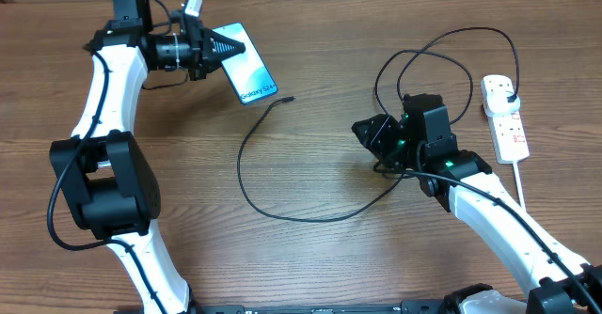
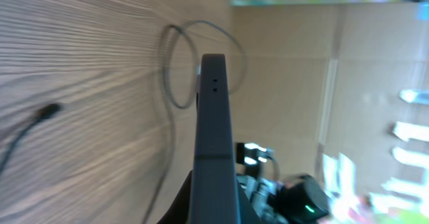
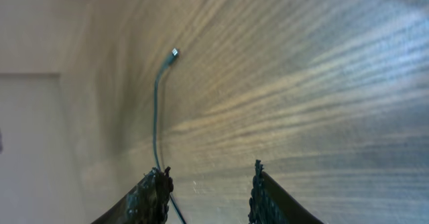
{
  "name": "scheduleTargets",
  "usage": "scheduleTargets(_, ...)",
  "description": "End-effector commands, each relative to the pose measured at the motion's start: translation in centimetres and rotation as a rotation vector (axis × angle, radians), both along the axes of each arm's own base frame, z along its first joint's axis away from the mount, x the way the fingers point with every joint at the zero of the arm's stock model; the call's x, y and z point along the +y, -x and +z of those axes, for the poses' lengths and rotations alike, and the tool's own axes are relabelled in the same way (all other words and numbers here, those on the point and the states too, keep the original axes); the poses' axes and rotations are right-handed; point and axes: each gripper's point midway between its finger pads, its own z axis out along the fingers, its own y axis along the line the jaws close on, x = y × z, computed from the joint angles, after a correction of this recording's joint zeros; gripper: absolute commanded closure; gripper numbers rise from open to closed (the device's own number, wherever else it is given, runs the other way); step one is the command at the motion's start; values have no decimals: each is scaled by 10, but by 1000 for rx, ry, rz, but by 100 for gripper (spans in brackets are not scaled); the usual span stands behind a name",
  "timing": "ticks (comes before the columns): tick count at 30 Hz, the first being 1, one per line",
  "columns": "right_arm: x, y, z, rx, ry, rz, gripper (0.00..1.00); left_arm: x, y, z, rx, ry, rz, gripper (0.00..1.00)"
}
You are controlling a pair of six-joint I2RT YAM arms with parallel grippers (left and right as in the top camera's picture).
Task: Plug charger to phone and switch on socket
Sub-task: 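Pull the right gripper back from the phone, then lower the right gripper and grasp the black cable's USB-C end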
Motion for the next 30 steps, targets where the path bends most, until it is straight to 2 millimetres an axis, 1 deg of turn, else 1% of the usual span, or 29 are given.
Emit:
scheduleTargets(1, 8, 0, 17, -34, 2, 77, 62, 1, 13, 50, -107, 216, -101, 96)
scheduleTargets(4, 10, -3, 22, -14, 36, 113, 62, 11, 14, 57, -91, 259, -94, 96)
scheduleTargets(9, 18, -23, 43, -4, 83, 171, 62, 26, 11, 57, -21, 273, -53, 96)
scheduleTargets(11, 24, -37, 49, 7, 85, 178, 62, 31, 10, 58, 19, 282, -37, 96)
scheduleTargets(13, 29, -47, 53, 4, 82, 196, 62, 35, 9, 58, 26, 284, -26, 96)
scheduleTargets(14, 34, -57, 55, 12, 79, 201, 62, 40, 8, 58, 22, 284, -16, 96)
scheduleTargets(17, 49, -77, 54, 32, 85, 219, 62, 51, 7, 58, 18, 283, 5, 96)
scheduleTargets(20, 72, -93, 46, 55, 91, 252, 62, 57, 6, 58, 16, 284, 19, 96)
scheduleTargets(21, 83, -100, 40, 62, 91, 263, 61, 58, 6, 58, 16, 284, 21, 96)
scheduleTargets(24, 100, -107, 23, 102, 67, 251, 61, 58, 6, 58, 15, 284, 21, 96)
scheduleTargets(26, 118, -112, 3, 126, 37, 229, 61, 58, 6, 58, 21, 285, 22, 96)
scheduleTargets(28, 133, -114, -13, 151, 12, 206, 56, 58, 6, 58, 26, 286, 22, 96)
scheduleTargets(30, 145, -114, -29, 183, -4, 181, 54, 58, 6, 58, 26, 286, 22, 96)
